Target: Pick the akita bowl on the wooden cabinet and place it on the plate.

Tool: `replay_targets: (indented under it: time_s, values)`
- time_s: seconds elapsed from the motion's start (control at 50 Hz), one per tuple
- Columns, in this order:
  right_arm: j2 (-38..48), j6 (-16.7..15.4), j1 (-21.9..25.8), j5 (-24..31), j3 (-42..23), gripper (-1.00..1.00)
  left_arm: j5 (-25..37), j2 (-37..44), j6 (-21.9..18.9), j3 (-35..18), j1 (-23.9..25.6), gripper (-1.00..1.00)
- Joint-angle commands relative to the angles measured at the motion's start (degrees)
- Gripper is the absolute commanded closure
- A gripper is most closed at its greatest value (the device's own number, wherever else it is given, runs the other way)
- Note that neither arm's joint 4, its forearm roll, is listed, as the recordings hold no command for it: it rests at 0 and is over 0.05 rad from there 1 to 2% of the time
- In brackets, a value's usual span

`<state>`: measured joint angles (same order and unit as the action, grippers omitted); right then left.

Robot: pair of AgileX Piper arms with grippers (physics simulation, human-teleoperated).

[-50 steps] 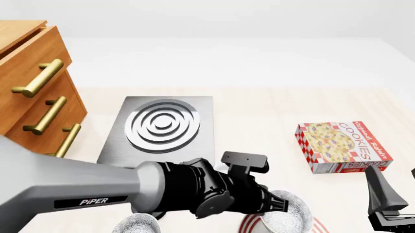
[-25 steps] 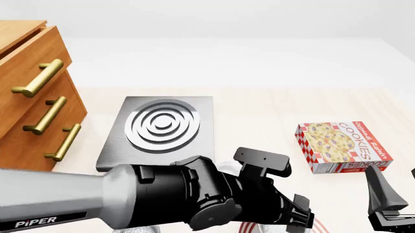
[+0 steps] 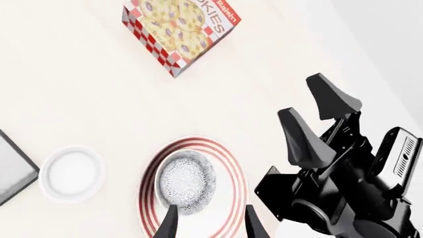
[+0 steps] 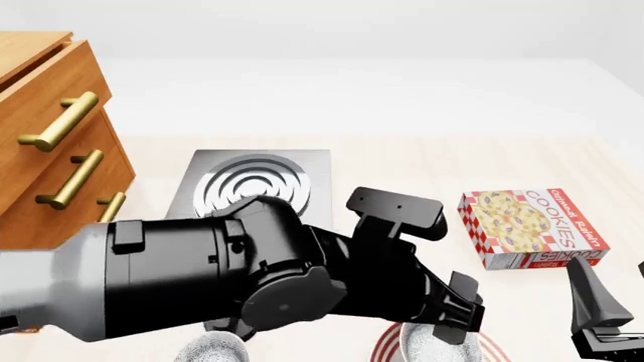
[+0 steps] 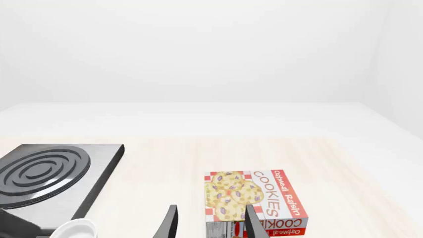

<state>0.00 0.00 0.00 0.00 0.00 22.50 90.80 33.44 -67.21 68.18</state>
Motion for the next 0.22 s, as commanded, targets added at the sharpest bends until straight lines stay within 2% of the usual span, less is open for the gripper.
replay_targets:
  time_s: [0.02, 0.14, 0.22]
  values:
    - [0.0, 0.0, 0.0, 0.0, 0.0, -1.0, 1.72, -4.85, -1.35, 1.27, -1.06, -1.0]
    - [0.0, 0.0, 0.0, 0.0, 0.0, -1.0, 1.44, -10.47, -1.44, 4.93, -2.28, -1.0]
    - [0.0, 0.0, 0.0, 0.0, 0.0, -1.0, -0.83, -15.66, -0.24, 10.73, -3.54, -1.0]
